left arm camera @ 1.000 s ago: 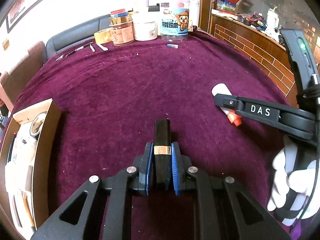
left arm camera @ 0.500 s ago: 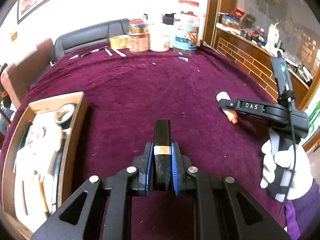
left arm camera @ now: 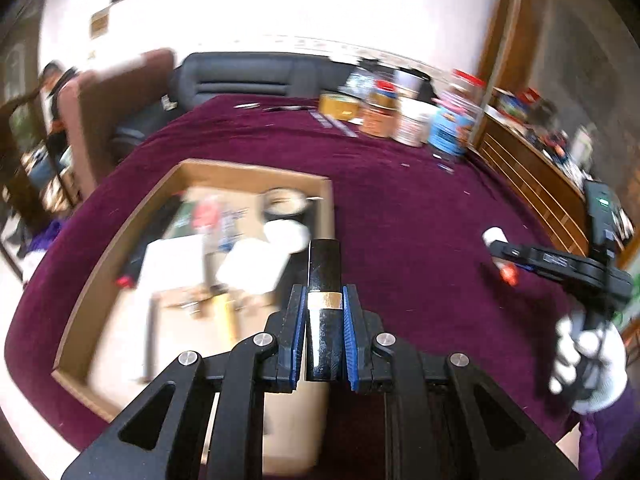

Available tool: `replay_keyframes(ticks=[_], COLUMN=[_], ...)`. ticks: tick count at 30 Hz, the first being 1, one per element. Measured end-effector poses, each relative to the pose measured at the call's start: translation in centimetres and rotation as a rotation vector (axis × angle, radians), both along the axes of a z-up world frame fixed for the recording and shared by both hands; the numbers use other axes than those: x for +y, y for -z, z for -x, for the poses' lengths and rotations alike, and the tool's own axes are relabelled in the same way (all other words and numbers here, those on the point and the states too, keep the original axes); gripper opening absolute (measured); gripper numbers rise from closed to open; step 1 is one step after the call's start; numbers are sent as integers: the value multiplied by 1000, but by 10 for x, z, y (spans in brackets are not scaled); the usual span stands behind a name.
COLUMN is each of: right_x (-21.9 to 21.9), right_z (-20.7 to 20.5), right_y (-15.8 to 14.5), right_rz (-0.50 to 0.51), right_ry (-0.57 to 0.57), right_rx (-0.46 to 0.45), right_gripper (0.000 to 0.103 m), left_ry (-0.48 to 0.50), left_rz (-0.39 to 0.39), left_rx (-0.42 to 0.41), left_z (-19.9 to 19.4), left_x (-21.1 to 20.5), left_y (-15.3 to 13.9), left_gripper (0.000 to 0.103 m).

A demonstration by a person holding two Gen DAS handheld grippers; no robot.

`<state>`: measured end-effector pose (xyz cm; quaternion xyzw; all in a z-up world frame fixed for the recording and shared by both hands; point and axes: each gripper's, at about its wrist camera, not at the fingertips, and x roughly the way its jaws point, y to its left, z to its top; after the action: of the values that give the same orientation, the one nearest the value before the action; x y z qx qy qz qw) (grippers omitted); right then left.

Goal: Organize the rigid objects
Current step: 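Carry the lipstick tube and glue bottle to the tray with both grippers, then release the lipstick into the tray with left while right drops the glue bottle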

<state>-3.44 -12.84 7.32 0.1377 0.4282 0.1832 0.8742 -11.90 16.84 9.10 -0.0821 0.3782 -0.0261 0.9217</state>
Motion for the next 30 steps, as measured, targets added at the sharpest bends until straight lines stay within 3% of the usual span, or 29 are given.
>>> replay_keyframes(ticks=[11, 19, 26, 30], right_x=[149, 217, 254, 266], right_z=[36, 41, 42, 47], right_y=[-5, 18, 26, 30], right_rz=[-29, -43, -22, 50], right_ry=[-320, -428, -479, -481], right_rx=[42, 141, 156, 115], right_gripper=[25, 25, 25, 26], left_ry=[-149, -167, -186, -246], left_rz=[68, 106, 170, 120], left_rx=[71, 85, -5, -116], left_z=[15, 21, 39, 55], left_x=[78, 103, 125, 131], left_y=[37, 53, 35, 13], left_gripper=[14, 17, 33, 58])
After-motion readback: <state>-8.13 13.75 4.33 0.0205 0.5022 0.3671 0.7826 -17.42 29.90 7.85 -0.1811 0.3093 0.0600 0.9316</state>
